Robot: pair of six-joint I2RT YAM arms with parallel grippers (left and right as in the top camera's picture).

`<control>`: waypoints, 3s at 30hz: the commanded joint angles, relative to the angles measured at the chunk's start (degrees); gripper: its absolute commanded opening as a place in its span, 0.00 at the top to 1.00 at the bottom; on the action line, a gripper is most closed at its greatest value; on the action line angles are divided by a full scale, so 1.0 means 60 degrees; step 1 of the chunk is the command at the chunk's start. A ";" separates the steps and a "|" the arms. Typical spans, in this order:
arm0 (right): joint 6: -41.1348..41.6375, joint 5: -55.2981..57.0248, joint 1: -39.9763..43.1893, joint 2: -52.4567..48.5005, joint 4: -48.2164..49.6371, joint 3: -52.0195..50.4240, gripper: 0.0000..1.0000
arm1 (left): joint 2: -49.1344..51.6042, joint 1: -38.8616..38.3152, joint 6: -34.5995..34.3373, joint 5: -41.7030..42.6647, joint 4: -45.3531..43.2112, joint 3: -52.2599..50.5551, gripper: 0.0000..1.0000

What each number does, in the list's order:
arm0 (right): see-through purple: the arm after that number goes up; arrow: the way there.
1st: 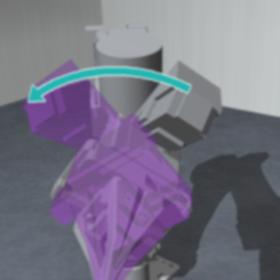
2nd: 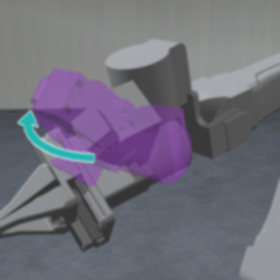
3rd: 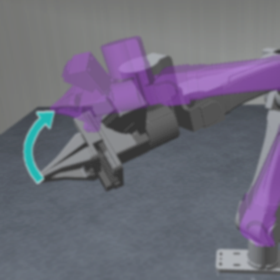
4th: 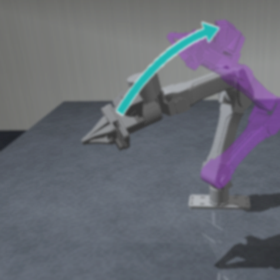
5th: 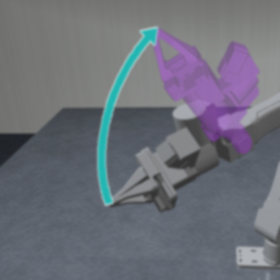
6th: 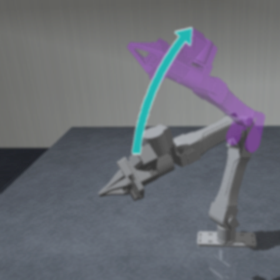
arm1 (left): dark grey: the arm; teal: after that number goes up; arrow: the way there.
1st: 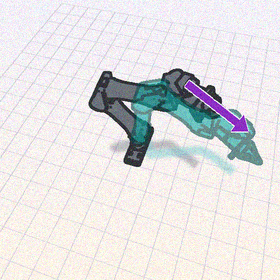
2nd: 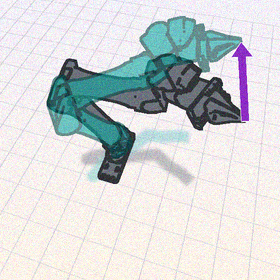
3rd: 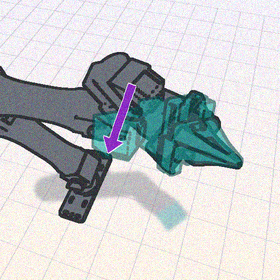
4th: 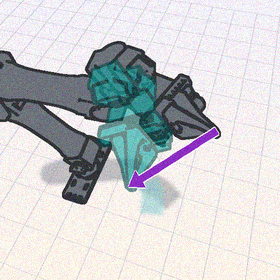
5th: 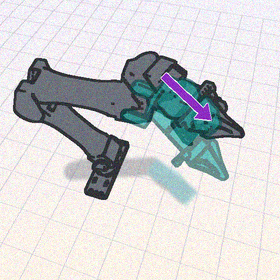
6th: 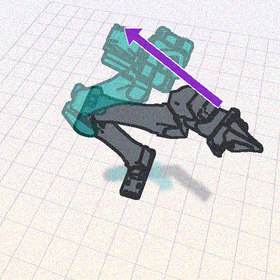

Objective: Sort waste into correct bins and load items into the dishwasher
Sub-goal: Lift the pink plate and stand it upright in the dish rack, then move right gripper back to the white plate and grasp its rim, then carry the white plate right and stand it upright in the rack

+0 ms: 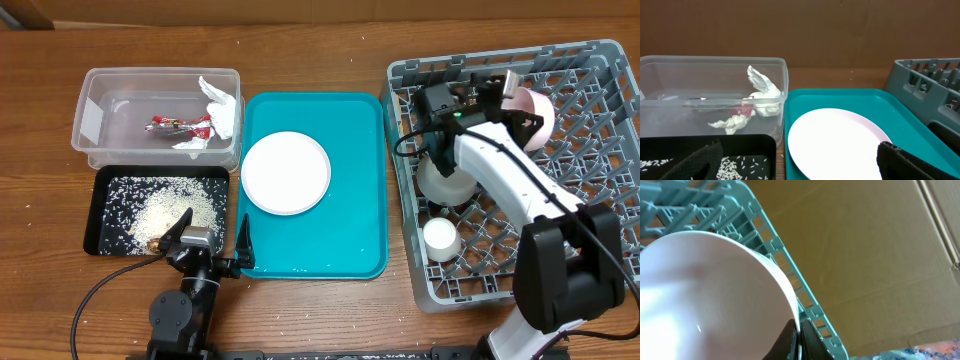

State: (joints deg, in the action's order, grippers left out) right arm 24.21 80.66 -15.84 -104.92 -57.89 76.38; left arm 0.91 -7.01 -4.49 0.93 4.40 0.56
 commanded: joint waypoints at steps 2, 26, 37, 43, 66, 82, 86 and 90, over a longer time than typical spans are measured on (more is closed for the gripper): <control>-0.0106 -0.0423 -0.0073 -0.0197 0.0102 -0.0033 0.96 | -0.0109 0.0040 -0.0138 0.0098 -0.0022 -0.0047 0.00; -0.0324 0.0160 -0.2849 -0.0222 -0.0415 0.0539 0.51 | -0.0109 0.0040 -0.0138 0.0098 -0.0022 -0.0047 0.00; -0.0324 -1.2174 -0.3719 -0.0058 0.1585 0.1942 0.28 | -0.0109 0.0040 -0.0138 0.0098 -0.0022 -0.0047 0.00; 0.0040 -1.3635 -0.3636 -0.0608 0.2641 0.1577 0.28 | -0.0109 0.0040 -0.0138 0.0098 -0.0022 -0.0047 0.00; 0.2197 -1.4524 -0.3100 -0.2459 0.2637 0.1526 0.76 | -0.0109 0.0040 -0.0138 0.0098 -0.0022 -0.0047 0.00; 0.1042 -1.1948 -0.2342 0.0590 0.1931 0.1541 0.96 | -0.0109 0.0040 -0.0138 0.0098 -0.0022 -0.0047 0.00; 0.0860 -0.7657 -0.2335 0.2335 0.1264 0.1541 0.96 | -0.0109 0.0040 -0.0138 0.0098 -0.0022 -0.0047 0.00; 0.0860 -0.3322 -0.2178 0.3166 0.0663 0.1537 0.96 | -0.0109 0.0040 -0.0138 0.0098 -0.0022 -0.0047 0.00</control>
State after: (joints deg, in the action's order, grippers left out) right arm 30.68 31.16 -29.78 -88.60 -52.18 85.23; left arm 0.89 -7.01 -4.49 0.93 4.38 0.56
